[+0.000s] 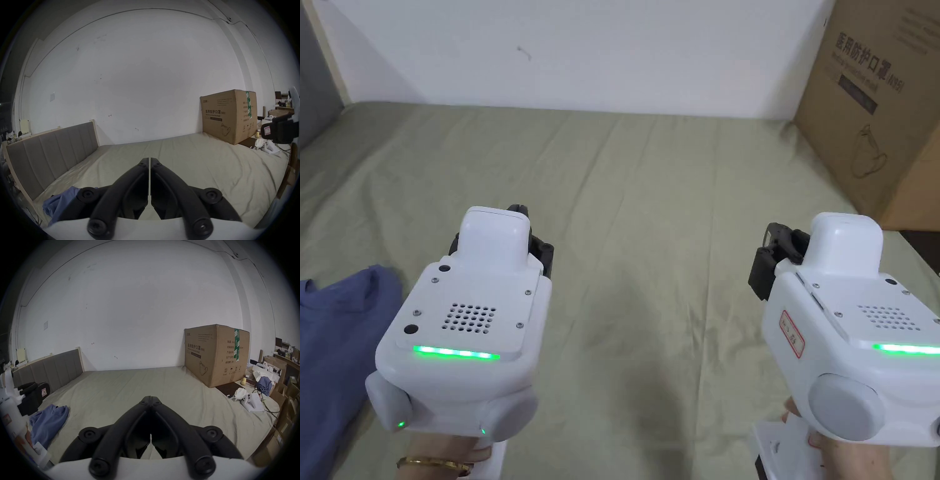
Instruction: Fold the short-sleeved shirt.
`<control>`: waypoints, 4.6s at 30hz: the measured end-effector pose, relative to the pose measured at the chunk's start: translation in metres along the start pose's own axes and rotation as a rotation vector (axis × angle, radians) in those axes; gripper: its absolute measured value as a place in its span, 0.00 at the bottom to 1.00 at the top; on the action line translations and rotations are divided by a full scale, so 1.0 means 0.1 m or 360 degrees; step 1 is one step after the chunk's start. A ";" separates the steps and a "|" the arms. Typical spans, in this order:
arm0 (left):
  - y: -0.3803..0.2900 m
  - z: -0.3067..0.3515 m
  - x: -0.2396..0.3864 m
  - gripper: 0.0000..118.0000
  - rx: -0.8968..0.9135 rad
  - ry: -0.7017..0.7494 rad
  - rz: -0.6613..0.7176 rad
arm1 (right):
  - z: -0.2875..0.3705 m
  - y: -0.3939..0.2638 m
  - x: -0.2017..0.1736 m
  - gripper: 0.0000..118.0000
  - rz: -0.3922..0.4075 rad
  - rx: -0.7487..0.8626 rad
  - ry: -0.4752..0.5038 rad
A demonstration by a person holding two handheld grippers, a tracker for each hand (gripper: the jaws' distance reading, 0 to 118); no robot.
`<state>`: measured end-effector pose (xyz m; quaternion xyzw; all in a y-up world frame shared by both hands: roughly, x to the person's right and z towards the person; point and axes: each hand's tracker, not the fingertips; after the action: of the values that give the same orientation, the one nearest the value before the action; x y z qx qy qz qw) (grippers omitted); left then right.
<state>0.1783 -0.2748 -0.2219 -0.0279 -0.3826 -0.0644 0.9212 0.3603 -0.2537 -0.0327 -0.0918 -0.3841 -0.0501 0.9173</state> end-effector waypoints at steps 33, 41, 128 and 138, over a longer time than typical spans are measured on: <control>0.02 0.26 -0.64 0.00 -0.0034 0.0345 0.0136 | -0.04 0.04 -0.54 0.00 0.0157 -0.0024 0.0303; -0.04 0.91 -1.34 0.00 -0.0084 0.0727 0.0102 | -0.11 0.03 -1.29 0.00 0.0197 -0.0024 0.0673; 3.05 0.08 -1.89 0.03 0.0324 0.0043 0.0355 | 0.55 0.26 -0.50 0.00 0.0103 0.0048 0.0423; 3.49 -0.48 -1.01 0.03 0.0286 -0.0343 0.0425 | 0.79 0.41 0.06 0.00 0.0072 0.0121 0.0160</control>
<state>0.1896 0.0754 -0.3280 -0.0027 -0.4762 0.0961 0.8741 0.3162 -0.1976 0.0204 -0.0629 -0.3370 -0.0194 0.9392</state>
